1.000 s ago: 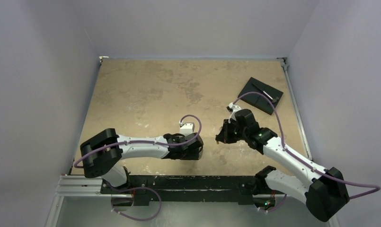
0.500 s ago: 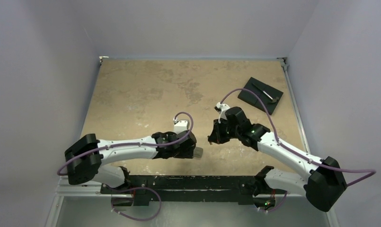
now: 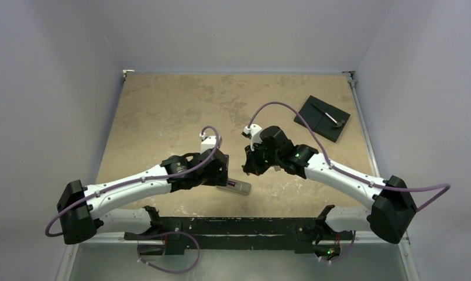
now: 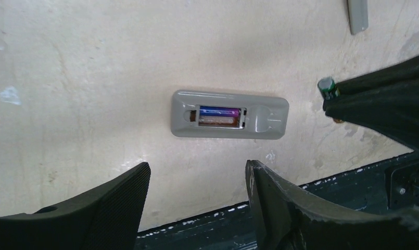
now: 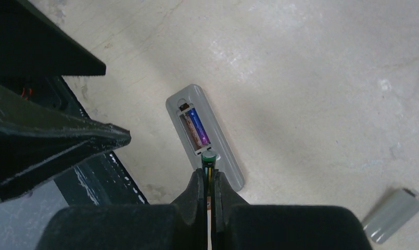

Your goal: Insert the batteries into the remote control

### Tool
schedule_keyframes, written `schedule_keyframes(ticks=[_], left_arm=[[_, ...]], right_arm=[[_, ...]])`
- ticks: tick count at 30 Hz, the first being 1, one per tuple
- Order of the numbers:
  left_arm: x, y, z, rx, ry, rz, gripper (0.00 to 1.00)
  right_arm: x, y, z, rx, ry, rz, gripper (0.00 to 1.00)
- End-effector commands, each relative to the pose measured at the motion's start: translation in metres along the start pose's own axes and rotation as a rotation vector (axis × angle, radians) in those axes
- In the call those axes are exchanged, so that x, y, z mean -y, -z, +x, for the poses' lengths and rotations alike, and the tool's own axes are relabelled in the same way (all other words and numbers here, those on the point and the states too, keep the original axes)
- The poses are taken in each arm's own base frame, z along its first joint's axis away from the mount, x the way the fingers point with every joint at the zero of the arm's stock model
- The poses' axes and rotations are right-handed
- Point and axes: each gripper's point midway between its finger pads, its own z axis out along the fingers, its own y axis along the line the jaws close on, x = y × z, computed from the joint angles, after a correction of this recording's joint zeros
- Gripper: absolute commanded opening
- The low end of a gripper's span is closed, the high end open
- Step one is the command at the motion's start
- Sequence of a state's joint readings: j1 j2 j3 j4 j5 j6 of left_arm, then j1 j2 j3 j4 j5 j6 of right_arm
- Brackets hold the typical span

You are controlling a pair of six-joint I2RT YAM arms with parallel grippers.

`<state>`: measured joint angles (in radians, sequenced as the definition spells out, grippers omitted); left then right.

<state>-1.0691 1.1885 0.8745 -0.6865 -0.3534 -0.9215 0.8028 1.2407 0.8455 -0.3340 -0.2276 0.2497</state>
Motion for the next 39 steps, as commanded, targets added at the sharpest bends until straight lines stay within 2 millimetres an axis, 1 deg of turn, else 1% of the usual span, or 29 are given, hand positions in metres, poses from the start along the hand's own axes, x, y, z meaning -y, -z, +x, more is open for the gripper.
schedule_keyframes(ticks=[1, 4, 8, 14, 19, 22, 27, 32, 39], left_arm=[[-0.015, 0.019, -0.034, 0.073, -0.019, -0.007, 0.68], [-0.027, 0.026, -0.049, 0.098, -0.025, -0.03, 0.68], [-0.043, 0.029, -0.065, 0.132, -0.025, -0.063, 0.69], [-0.072, 0.039, -0.087, 0.19, 0.008, -0.109, 0.69], [-0.089, 0.044, -0.095, 0.26, 0.031, -0.137, 0.7], [-0.095, 0.047, -0.096, 0.297, 0.044, -0.137, 0.7], [-0.101, 0.06, -0.105, 0.37, 0.067, -0.14, 0.71], [-0.105, 0.069, -0.108, 0.413, 0.095, -0.139, 0.73], [-0.107, 0.063, -0.107, 0.395, 0.09, -0.158, 0.73]], right_arm=[[-0.021, -0.005, -0.026, 0.034, 0.16, -0.064, 0.0], [-0.029, -0.013, -0.026, 0.017, 0.217, -0.097, 0.0], [-0.039, -0.022, -0.025, -0.017, 0.263, -0.143, 0.0], [-0.043, -0.042, -0.013, -0.106, 0.319, -0.153, 0.01], [-0.044, -0.056, -0.001, -0.179, 0.385, -0.149, 0.01], [-0.044, -0.063, 0.007, -0.222, 0.42, -0.141, 0.02], [-0.046, -0.071, 0.015, -0.27, 0.461, -0.15, 0.03], [-0.04, -0.081, 0.017, -0.3, 0.491, -0.114, 0.03], [-0.034, -0.087, 0.028, -0.362, 0.517, -0.081, 0.08]])
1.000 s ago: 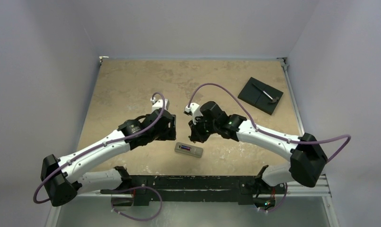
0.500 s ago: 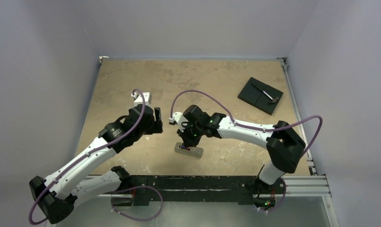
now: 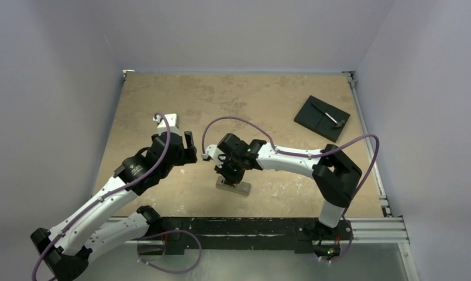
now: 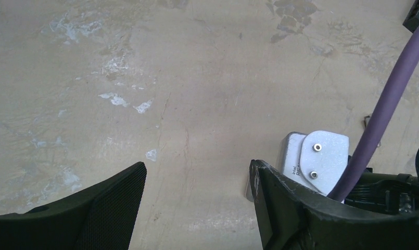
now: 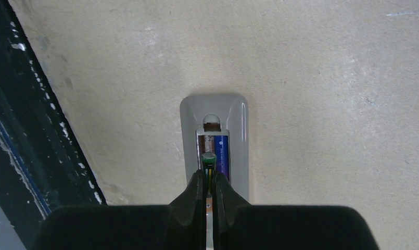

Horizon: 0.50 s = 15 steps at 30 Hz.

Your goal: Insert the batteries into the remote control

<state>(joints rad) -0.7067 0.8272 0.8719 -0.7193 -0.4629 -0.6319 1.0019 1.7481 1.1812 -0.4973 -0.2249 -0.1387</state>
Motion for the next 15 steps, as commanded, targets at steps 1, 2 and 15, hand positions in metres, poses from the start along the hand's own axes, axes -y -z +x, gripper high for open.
schedule_keyframes(ticks=[1, 2, 15], left_arm=[[-0.0035, -0.0054, -0.005, 0.021, -0.004, -0.025, 0.73], [-0.0036, -0.0057, -0.0051, 0.021, -0.003, -0.025, 0.73], [-0.0055, -0.0089, -0.0064, 0.018, 0.007, -0.024, 0.73]], right_arm=[[0.0033, 0.0049, -0.0094, -0.002, 0.051, 0.032, 0.08], [0.0031, 0.0044, -0.0089, -0.004, 0.052, 0.033, 0.08], [-0.0018, -0.0014, -0.0054, -0.035, 0.057, 0.017, 0.16]])
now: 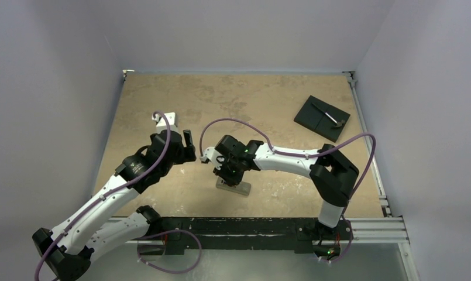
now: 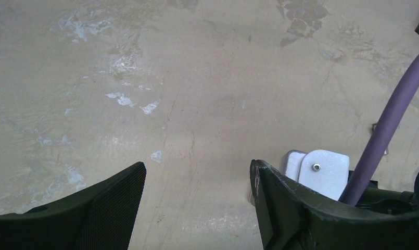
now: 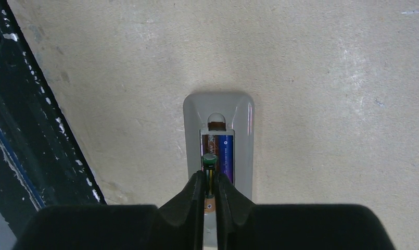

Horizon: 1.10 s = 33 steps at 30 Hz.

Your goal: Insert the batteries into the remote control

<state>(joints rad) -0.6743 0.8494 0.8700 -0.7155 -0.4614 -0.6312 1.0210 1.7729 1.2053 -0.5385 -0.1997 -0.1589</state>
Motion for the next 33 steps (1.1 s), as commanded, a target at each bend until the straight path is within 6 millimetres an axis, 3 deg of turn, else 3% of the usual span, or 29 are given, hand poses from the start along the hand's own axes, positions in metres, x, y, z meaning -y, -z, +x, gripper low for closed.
schedule_keyframes(ticks=[1, 7, 11, 17, 27, 33], left_arm=[[0.001, -0.002, -0.007, 0.027, 0.0, 0.011, 0.73], [0.0, -0.003, -0.007, 0.025, 0.002, 0.008, 0.73], [-0.001, -0.004, -0.007, 0.024, 0.005, 0.007, 0.73], [-0.002, -0.004, -0.008, 0.026, 0.007, 0.003, 0.73], [-0.003, -0.005, -0.007, 0.023, 0.011, -0.001, 0.73], [-0.002, -0.005, -0.007, 0.022, 0.013, 0.003, 0.73]], right_arm=[[0.0, 0.002, -0.01, 0.009, 0.028, 0.007, 0.17], [-0.003, -0.001, -0.008, -0.001, 0.028, -0.003, 0.22], [-0.003, -0.001, -0.009, 0.004, 0.03, 0.001, 0.32], [-0.001, 0.001, -0.014, 0.021, 0.026, 0.018, 0.34], [0.003, 0.025, -0.036, 0.146, -0.004, 0.074, 0.35], [0.011, 0.044, -0.034, 0.206, -0.076, 0.151, 0.35]])
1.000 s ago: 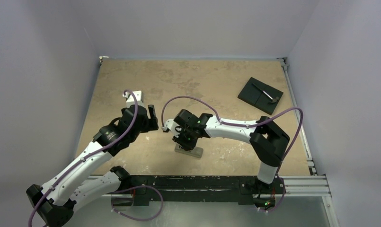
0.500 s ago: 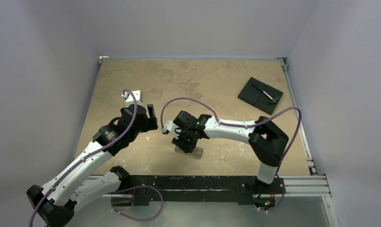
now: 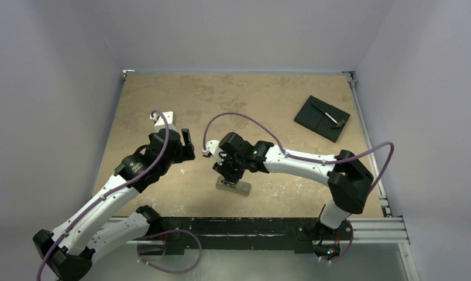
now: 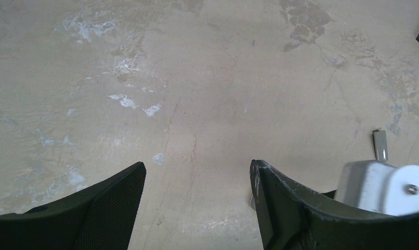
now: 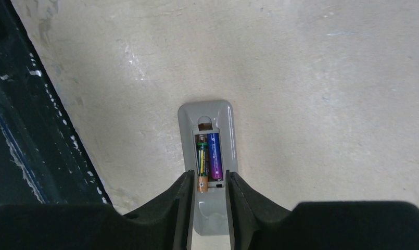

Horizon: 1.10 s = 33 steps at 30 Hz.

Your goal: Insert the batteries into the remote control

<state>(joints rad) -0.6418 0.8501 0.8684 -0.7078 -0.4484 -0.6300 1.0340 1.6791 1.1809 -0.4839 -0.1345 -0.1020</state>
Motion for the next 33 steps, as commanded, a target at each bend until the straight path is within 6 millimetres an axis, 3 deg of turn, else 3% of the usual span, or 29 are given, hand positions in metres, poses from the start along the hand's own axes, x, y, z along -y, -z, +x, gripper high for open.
schedule_keyframes(ticks=[1, 7, 20, 26, 33], left_arm=[[0.003, -0.003, -0.004, 0.017, -0.008, 0.019, 0.73], [0.009, -0.005, 0.001, -0.004, -0.013, 0.045, 0.73], [0.044, -0.023, 0.035, -0.151, 0.027, 0.181, 0.72], [0.06, -0.044, 0.069, -0.263, 0.049, 0.225, 0.7], [0.076, -0.057, 0.1, -0.358, 0.097, 0.294, 0.7]], right_arm=[[0.011, 0.022, -0.015, 0.103, -0.064, 0.094, 0.35], [0.024, 0.047, -0.011, 0.17, -0.199, 0.212, 0.35], [0.047, 0.073, 0.037, 0.308, -0.502, 0.391, 0.32], [0.036, 0.075, 0.039, 0.367, -0.58, 0.304, 0.15], [0.025, 0.072, 0.04, 0.392, -0.635, 0.223, 0.16]])
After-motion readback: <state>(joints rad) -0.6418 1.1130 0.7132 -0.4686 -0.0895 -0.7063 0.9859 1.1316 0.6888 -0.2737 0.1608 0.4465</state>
